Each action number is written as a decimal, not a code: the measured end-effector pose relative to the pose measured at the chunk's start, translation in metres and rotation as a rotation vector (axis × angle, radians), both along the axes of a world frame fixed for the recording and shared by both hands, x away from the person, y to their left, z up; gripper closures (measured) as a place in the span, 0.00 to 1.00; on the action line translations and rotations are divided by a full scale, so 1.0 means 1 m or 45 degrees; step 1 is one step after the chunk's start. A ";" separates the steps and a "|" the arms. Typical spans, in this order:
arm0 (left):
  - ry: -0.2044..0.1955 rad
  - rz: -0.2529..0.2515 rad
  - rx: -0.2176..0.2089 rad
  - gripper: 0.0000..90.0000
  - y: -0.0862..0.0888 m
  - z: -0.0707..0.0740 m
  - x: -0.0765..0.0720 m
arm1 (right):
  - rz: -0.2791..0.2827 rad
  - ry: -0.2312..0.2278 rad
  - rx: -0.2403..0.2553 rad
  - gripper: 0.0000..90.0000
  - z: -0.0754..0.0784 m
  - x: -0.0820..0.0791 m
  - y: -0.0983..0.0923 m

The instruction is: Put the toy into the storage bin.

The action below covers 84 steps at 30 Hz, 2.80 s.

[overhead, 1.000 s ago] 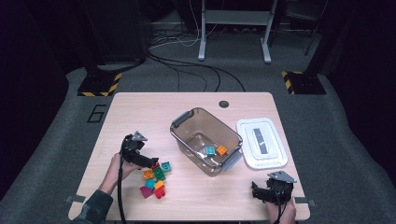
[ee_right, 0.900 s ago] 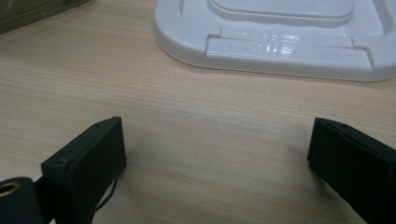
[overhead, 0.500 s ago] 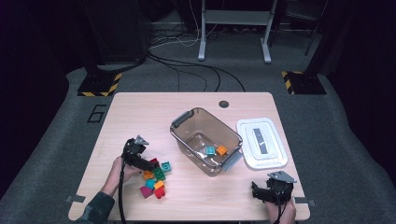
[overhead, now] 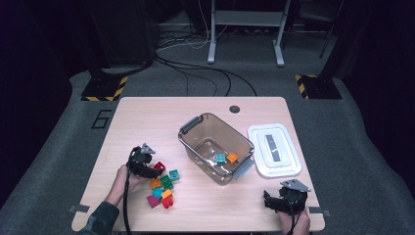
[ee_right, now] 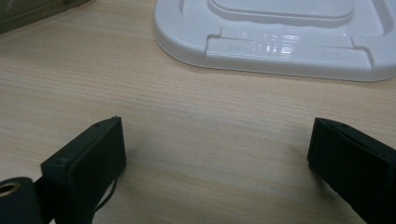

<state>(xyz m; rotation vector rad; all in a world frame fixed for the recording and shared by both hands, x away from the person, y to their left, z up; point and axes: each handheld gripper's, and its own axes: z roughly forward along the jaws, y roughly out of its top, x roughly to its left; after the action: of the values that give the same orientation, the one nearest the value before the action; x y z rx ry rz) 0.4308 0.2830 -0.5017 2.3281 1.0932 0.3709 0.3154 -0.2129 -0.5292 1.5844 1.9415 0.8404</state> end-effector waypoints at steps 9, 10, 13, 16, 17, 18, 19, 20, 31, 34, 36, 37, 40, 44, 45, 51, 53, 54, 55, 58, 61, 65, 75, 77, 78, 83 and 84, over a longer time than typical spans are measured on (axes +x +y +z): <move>-0.036 -0.044 -0.028 0.59 -0.002 -0.002 -0.003 | 0.003 -0.002 -0.002 0.04 0.000 0.000 0.000; -0.040 -0.048 -0.029 0.62 -0.002 -0.003 -0.003 | 0.003 -0.002 -0.002 0.04 0.000 0.000 0.000; -0.041 -0.061 -0.026 0.64 -0.004 -0.002 -0.003 | 0.003 -0.002 -0.001 0.04 0.000 0.000 0.000; -0.028 -0.076 -0.071 0.65 -0.003 0.001 -0.004 | 0.003 -0.002 -0.001 0.04 0.000 0.000 0.000; -0.037 -0.077 -0.075 0.65 -0.004 0.002 -0.004 | 0.003 -0.002 -0.002 0.04 0.000 0.000 0.000; -0.043 -0.079 -0.067 0.65 -0.004 0.003 -0.005 | 0.002 -0.001 0.000 0.04 0.000 0.000 0.000; -0.043 -0.084 -0.065 0.65 -0.005 0.005 -0.005 | 0.001 -0.001 -0.001 0.04 0.000 0.000 0.000; -0.056 -0.085 -0.064 0.65 -0.005 0.006 -0.006 | 0.003 -0.002 -0.002 0.04 0.000 0.000 0.000; -0.095 -0.089 -0.081 0.65 -0.006 0.027 -0.006 | 0.002 -0.002 -0.002 0.04 0.000 0.000 0.000; -0.106 -0.095 -0.079 0.65 -0.007 0.034 -0.006 | 0.001 0.000 -0.001 0.04 0.000 0.000 0.000; -0.124 -0.103 -0.076 0.65 -0.007 0.040 -0.006 | 0.002 -0.002 -0.001 0.04 0.000 0.000 0.000; -0.121 -0.103 -0.083 0.65 -0.007 0.042 -0.006 | 0.003 -0.001 -0.001 0.04 0.000 0.000 0.000; -0.136 -0.109 -0.081 0.65 -0.008 0.047 -0.006 | 0.003 -0.002 -0.002 0.04 0.000 0.000 0.000; -0.150 -0.110 -0.079 0.65 -0.007 0.054 -0.007 | 0.002 -0.002 -0.001 0.04 0.000 0.000 0.000; -0.145 -0.114 -0.076 0.65 -0.007 0.056 -0.007 | 0.003 -0.002 -0.002 0.04 0.000 0.000 0.000; -0.158 -0.122 -0.081 0.65 -0.009 0.065 -0.007 | 0.003 -0.002 -0.002 0.04 0.000 0.000 0.000; -0.176 -0.120 -0.082 0.65 -0.010 0.068 -0.007 | 0.003 -0.002 -0.002 0.04 0.000 0.000 0.000; -0.170 -0.129 -0.082 0.65 -0.010 0.070 -0.007 | 0.003 -0.002 -0.001 0.04 0.000 0.000 0.000; -0.174 -0.130 -0.083 0.65 -0.010 0.073 -0.007 | 0.002 -0.002 -0.001 0.04 0.000 0.000 0.000; -0.185 -0.133 -0.085 0.65 -0.011 0.078 -0.007 | 0.001 -0.001 0.000 0.04 0.000 0.000 0.000; -0.192 -0.138 -0.083 0.65 -0.011 0.084 -0.006 | 0.002 -0.001 -0.001 0.04 0.000 0.000 0.000; -0.205 -0.152 -0.078 0.65 -0.012 0.092 -0.005 | 0.002 -0.002 -0.001 0.04 0.000 0.000 0.000; -0.227 -0.168 -0.078 0.65 -0.017 0.108 -0.003 | 0.003 -0.001 -0.001 0.04 0.000 0.000 0.000; -0.237 -0.177 -0.071 0.65 -0.018 0.112 -0.002 | 0.003 -0.002 -0.002 0.04 0.000 0.000 0.000; -0.235 -0.176 -0.079 0.65 -0.019 0.112 -0.002 | 0.002 -0.002 -0.001 0.04 0.000 0.000 0.000; -0.254 -0.188 -0.071 0.65 -0.022 0.121 -0.001 | 0.003 -0.001 -0.001 0.04 0.000 0.000 0.000; -0.256 -0.191 -0.068 0.65 -0.023 0.122 0.000 | 0.002 -0.002 -0.001 0.04 0.000 0.000 0.000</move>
<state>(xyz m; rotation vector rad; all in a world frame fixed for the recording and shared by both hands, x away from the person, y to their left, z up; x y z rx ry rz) 0.4304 0.2602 -0.3793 2.2524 0.8177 0.4998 0.3156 -0.2131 -0.5293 1.5814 1.9424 0.8409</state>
